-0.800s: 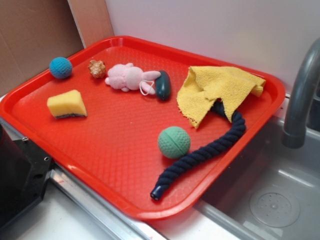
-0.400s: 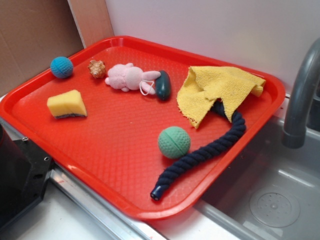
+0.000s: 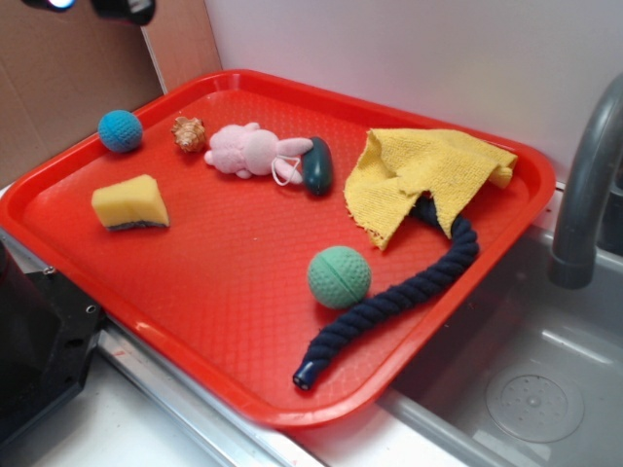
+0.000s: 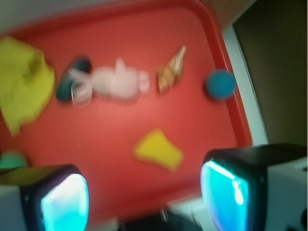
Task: Grab the shell.
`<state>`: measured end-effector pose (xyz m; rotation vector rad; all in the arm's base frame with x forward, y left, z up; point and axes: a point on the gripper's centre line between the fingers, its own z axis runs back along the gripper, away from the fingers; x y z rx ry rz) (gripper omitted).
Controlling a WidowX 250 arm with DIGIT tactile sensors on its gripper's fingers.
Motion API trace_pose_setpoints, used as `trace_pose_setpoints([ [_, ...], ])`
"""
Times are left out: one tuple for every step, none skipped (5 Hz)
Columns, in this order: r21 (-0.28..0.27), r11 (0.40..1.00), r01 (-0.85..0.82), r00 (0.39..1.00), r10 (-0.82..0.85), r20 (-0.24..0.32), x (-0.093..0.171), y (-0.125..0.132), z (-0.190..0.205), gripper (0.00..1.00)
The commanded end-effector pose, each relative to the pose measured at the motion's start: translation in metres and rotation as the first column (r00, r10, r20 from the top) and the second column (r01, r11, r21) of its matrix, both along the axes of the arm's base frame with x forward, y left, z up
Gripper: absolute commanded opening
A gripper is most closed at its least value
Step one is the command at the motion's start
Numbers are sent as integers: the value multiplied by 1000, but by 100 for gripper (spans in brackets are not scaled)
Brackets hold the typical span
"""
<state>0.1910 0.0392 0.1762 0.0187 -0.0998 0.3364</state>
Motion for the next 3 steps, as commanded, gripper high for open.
trace_pose_setpoints([
  [-122,945,-303,942,317,110,23,55,-53,100],
  [-134,922,-364,915,381,134,39,62,-80,100],
  [-99,913,-396,911,404,86,51,74,-104,100],
])
